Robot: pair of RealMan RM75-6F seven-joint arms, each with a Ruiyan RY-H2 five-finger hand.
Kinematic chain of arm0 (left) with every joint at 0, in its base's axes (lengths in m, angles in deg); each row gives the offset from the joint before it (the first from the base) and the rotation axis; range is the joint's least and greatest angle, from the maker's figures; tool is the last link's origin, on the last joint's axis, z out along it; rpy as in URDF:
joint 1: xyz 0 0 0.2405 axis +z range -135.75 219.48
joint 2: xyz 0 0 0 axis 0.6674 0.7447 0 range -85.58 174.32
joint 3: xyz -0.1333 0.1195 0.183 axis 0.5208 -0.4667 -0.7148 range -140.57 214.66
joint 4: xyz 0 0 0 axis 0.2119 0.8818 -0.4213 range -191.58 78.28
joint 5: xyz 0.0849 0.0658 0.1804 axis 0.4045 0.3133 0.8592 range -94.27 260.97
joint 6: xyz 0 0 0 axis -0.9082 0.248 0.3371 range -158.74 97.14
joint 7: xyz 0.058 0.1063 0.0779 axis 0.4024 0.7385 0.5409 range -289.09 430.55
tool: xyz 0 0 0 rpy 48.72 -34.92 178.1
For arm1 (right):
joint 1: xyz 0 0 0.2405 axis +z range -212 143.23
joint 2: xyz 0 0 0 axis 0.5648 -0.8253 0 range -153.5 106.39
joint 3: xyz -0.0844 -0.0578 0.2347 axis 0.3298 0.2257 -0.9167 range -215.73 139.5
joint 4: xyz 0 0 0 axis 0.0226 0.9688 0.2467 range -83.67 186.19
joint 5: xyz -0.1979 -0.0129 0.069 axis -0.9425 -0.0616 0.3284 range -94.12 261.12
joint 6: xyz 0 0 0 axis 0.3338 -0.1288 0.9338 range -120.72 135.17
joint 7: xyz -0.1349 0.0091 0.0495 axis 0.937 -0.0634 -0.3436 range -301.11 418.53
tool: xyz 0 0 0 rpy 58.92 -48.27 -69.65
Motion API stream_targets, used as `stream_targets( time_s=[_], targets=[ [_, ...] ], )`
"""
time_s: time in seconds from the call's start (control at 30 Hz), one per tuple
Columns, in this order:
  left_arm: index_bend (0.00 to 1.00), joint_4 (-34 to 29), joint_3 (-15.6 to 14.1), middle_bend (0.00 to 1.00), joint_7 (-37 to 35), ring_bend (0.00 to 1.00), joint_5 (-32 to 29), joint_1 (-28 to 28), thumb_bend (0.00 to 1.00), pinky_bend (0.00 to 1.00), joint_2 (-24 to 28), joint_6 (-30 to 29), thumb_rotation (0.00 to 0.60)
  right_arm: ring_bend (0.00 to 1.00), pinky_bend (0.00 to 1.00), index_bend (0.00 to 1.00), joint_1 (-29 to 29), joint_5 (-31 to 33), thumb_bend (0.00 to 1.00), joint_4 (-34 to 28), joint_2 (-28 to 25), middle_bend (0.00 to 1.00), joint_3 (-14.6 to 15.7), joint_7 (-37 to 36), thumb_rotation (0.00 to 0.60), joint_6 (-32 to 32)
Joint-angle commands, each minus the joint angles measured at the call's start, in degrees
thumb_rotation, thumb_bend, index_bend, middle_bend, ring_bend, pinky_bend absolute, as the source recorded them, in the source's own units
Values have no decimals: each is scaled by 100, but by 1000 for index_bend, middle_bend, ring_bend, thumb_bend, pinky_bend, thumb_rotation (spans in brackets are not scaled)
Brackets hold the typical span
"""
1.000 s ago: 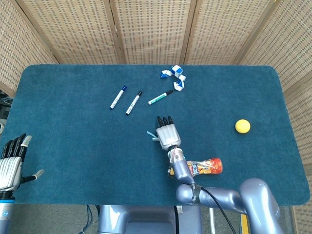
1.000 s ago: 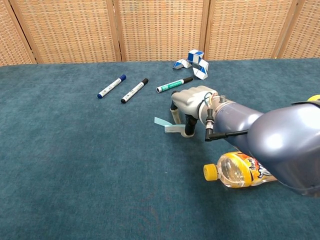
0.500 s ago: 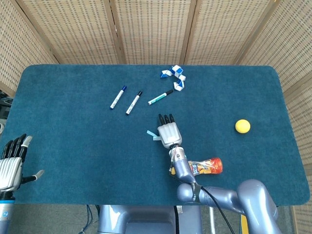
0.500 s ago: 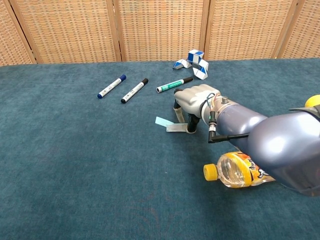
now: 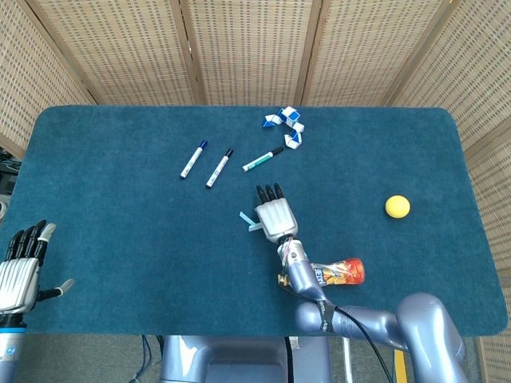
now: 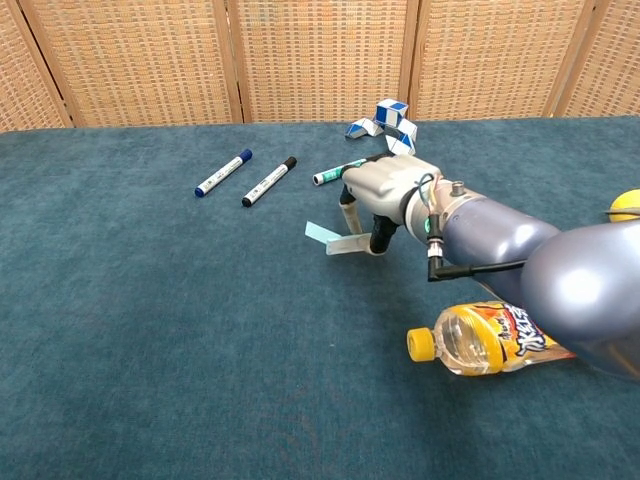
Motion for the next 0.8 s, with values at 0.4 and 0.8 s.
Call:
stream_targets(
  time_s=[0.4, 0.8],
  targets=[
    [31, 586, 230, 336, 329, 389, 1269, -909, 0, 288, -354, 125, 600, 0, 0, 660, -255, -1580, 543, -965, -678, 109, 226, -480, 600, 580],
    [262, 1770, 771, 991, 231, 1000, 2304, -2550, 0, 978, -1350, 696, 600, 0, 0, 666, -184, -1316, 599, -1521, -682, 109, 54, 327, 600, 911]
  ],
)
